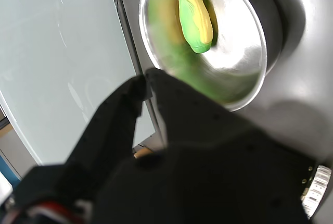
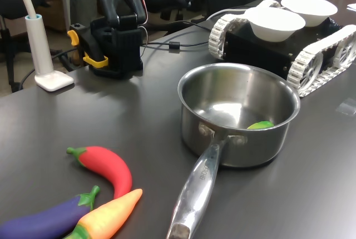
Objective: Pick up the chilli and place them in the pan
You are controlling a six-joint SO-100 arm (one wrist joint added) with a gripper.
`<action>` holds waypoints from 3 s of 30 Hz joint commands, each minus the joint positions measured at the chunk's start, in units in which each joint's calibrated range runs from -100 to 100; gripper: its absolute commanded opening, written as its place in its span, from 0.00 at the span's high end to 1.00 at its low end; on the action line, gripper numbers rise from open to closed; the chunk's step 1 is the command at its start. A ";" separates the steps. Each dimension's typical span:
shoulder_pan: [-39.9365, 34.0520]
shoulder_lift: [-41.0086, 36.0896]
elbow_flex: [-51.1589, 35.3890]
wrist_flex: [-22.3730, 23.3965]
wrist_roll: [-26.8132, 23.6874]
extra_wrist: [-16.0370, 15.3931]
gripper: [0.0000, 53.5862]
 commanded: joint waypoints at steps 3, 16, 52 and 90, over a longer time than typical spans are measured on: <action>10.16 6.53 -9.27 0.51 1.76 -4.85 0.99; 22.89 18.68 -19.90 0.42 3.91 -9.39 0.98; 41.93 37.40 -25.17 -1.79 15.68 -15.69 0.77; 41.93 44.83 -9.81 -13.22 45.13 -3.84 0.18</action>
